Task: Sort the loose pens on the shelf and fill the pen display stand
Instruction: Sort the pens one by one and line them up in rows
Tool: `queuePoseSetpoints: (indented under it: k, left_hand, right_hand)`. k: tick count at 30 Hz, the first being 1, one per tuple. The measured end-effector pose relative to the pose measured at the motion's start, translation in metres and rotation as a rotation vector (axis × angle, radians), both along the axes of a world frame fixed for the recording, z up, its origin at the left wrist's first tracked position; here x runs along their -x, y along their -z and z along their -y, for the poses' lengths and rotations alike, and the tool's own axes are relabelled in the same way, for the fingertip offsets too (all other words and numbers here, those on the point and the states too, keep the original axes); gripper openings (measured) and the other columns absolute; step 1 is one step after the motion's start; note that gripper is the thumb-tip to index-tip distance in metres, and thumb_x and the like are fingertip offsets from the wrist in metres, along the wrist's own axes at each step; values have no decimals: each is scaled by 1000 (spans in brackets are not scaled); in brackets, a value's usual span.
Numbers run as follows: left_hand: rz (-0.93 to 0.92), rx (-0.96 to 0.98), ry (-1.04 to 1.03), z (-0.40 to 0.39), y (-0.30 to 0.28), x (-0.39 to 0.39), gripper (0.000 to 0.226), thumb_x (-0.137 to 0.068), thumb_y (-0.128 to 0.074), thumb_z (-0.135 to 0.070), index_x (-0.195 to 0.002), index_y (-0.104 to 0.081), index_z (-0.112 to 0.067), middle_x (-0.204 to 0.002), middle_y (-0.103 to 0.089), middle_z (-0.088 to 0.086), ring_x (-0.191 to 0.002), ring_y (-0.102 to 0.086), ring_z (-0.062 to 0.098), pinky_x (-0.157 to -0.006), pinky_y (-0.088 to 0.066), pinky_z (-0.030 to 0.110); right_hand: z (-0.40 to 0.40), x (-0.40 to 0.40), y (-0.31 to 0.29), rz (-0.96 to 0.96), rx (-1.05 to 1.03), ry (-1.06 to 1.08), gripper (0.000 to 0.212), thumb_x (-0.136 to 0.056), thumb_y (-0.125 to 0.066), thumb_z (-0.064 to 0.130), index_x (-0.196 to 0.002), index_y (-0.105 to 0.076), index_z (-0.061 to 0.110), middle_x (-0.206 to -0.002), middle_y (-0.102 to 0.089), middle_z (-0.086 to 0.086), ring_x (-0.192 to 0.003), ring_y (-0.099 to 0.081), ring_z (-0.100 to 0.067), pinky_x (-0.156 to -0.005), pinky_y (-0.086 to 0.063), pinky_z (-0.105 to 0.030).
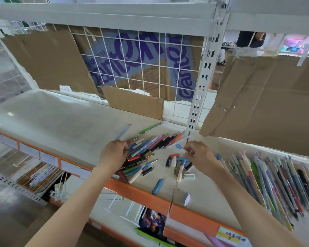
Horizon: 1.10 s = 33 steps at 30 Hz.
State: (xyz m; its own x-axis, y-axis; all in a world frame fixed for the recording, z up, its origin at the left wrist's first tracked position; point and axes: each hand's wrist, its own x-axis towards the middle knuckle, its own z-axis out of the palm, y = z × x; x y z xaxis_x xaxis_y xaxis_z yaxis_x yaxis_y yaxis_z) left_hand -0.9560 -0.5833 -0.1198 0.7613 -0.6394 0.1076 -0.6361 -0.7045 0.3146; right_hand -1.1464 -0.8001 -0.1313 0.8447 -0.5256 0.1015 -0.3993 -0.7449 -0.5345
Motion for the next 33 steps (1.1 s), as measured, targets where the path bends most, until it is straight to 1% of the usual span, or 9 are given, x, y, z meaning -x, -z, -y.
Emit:
queuePoseSetpoints:
  k: [3, 6, 8, 12, 15, 18, 23, 27, 33]
  left_hand:
    - [-36, 19, 6, 0, 2, -3, 13, -89, -60, -16, -100, -66, -12, -108, -60, 6, -97, -58, 24, -80, -46, 34]
    - [-49, -22, 26, 1, 2, -5, 14, -88, -62, -19, -99, -66, -11, -109, -58, 10, -98, -57, 26, -82, -47, 36]
    - [-63, -67, 44, 3, 1, -7, 16, -88, -62, -21, -99, -66, -10, -110, -55, 12, -100, -55, 29, -85, -46, 38]
    - [20, -128, 73, 2, 3, -4, 23, -94, -51, -26, -105, -62, -9, -117, -48, 10, -112, -44, 27, -94, -40, 37]
    - [59, 61, 152, 0, -3, 12, 21, -96, -48, -26, -104, -58, -10, -106, -57, 8, -101, -51, 25, -85, -41, 34]
    - [-186, 329, 348, -2, -17, 42, 4, -95, -52, -21, -92, -55, -21, -78, -63, -3, -71, -59, 13, -65, -46, 28]
    - [-329, 441, 451, -2, -26, 65, 17, -94, -53, -20, -84, -52, -35, -69, -58, -13, -64, -55, 5, -59, -39, 12]
    - [-348, 458, 443, 0, -29, 68, 20, -94, -52, -19, -83, -52, -35, -68, -59, -13, -63, -56, 6, -61, -43, 16]
    - [-427, 464, 432, 3, -31, 72, 18, -95, -50, -19, -82, -56, -28, -67, -60, -10, -54, -49, 0, -56, -38, 12]
  right_hand:
    - [-7, 4, -6, 78, -146, 67, 13, -87, -62, 22, -100, -59, 24, -87, -60, 10, -85, -56, -12, -75, -44, -29]
    - [-14, 7, -10, 128, -294, 95, 25, -89, -61, 23, -113, -54, 30, -84, -64, 14, -83, -59, -6, -79, -45, -29]
    - [-19, 6, -12, 182, -419, 118, 21, -87, -64, 21, -105, -55, 28, -84, -66, 10, -80, -58, -3, -77, -44, -25]
    - [-26, 5, -18, 324, -754, 200, 15, -85, -67, 12, -89, -53, 18, -90, -66, -5, -74, -63, -12, -68, -50, -20]
    - [-31, 7, -25, 538, -1015, 194, 10, -86, -62, 0, -90, -53, 2, -91, -67, -17, -72, -67, -15, -66, -53, -21]
    - [-36, 6, -35, 760, -1218, 149, 12, -86, -60, -3, -82, -53, 6, -70, -63, -6, -71, -66, -16, -67, -53, -23]
    - [-44, 5, -46, 792, -1221, 96, 15, -82, -64, 6, -76, -55, 16, -70, -66, -1, -75, -65, -14, -62, -50, -20]
    - [-48, 6, -48, 753, -1186, 82, 19, -71, -69, 18, -79, -53, 14, -74, -65, -3, -78, -63, -16, -60, -49, -19]
    - [-55, 6, -46, 638, -1049, 50, 11, -84, -66, 10, -87, -56, 14, -77, -68, 0, -79, -64, -12, -65, -48, -21]
